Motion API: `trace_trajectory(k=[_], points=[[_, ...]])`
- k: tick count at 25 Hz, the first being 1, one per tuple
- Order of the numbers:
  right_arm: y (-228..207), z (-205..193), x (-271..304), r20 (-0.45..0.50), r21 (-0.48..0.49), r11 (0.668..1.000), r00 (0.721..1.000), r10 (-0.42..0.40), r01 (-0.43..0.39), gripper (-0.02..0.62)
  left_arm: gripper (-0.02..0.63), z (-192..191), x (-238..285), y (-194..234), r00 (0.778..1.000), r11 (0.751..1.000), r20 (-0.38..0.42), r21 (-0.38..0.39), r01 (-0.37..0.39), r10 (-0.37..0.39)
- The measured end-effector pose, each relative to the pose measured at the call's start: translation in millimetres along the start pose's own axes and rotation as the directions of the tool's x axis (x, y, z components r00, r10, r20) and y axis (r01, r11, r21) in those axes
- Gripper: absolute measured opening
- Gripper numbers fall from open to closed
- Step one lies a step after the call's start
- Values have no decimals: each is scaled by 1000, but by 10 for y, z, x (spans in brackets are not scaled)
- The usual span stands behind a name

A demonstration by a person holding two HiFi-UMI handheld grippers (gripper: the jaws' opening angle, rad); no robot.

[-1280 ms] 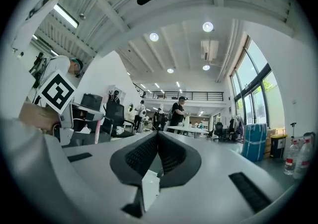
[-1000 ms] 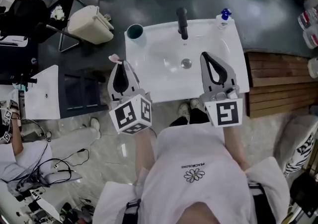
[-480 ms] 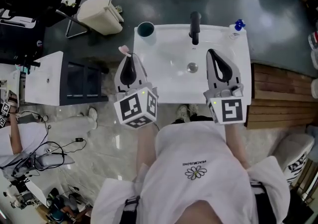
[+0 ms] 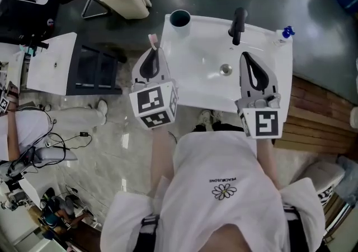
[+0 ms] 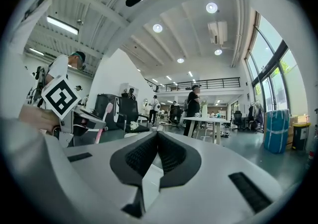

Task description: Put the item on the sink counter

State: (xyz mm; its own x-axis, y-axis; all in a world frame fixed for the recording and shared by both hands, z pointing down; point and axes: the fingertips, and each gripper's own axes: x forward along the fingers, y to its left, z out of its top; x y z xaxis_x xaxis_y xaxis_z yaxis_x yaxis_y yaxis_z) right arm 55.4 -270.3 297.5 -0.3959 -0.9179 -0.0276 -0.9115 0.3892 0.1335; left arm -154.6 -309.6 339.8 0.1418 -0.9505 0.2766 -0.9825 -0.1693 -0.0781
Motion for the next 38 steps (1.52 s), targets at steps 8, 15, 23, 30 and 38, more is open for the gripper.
trace_trajectory(k=[8,15,23,30,38], points=[[116,-138,27,-68,-34,998,996,49,-52,11,34,-557,210,122,973,997,-224,-53,51,-62],[222,-271,24,-107,-9,997,991,75,-77,11,34,-1344,368,132,858,983,-488,-155,96,-161],[233,-432,31,-157,-15,996,984,89,-93,11,34,-1821,536,161,787,974,-583,-202,100,-202],[174,-470,43,-172,-6,996,981,84,-87,11,34,-1992,660,175,766,978,-615,-191,87,-189],[89,-595,5,-213,-20,996,974,76,-82,11,35,-2154,740,205,731,985,-661,-144,99,-170]])
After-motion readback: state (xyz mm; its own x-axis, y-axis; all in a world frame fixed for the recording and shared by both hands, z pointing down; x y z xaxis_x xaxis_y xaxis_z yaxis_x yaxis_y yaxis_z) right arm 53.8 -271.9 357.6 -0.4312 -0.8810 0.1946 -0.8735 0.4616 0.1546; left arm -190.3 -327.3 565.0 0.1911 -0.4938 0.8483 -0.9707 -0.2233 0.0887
